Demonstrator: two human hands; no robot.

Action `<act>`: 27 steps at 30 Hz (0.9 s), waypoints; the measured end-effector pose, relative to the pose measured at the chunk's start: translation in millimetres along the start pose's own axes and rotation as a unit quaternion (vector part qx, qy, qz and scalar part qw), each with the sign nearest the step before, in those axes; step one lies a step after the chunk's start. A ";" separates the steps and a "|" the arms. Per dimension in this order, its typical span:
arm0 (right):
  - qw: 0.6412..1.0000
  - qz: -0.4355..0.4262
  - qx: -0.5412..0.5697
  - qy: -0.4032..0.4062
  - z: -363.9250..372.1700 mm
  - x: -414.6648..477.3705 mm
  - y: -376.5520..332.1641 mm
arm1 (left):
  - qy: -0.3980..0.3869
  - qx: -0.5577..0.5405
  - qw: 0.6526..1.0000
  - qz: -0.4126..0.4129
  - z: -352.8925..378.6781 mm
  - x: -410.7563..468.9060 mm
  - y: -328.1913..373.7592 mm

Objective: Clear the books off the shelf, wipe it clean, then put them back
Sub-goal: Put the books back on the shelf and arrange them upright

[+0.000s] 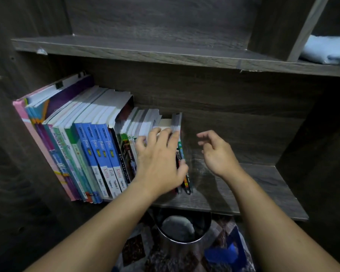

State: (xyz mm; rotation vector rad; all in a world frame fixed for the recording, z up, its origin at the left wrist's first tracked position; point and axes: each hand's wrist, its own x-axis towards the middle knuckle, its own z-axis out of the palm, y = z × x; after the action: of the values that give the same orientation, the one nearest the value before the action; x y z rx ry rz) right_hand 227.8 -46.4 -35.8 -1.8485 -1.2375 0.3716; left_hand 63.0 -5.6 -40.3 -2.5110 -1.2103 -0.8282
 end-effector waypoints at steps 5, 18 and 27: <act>0.998 -0.001 -0.036 -0.048 -3.9 0.1 4.7 | 0.009 0.019 1.000 -0.008 5.9 0.2 13.9; 0.941 0.139 -0.049 -0.304 30.3 -22.1 49.7 | 0.030 -0.324 0.930 -0.171 22.2 -37.0 63.6; 0.859 0.089 -0.294 -0.410 11.5 -37.7 67.0 | -0.012 -0.188 0.975 -0.121 20.0 -30.3 28.6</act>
State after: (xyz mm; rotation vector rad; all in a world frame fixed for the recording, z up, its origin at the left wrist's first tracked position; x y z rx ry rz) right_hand 243.5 -82.8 -102.7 -2.4430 -1.9011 1.0615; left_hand 77.8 -34.4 -73.2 -2.6992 -1.5142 -1.1882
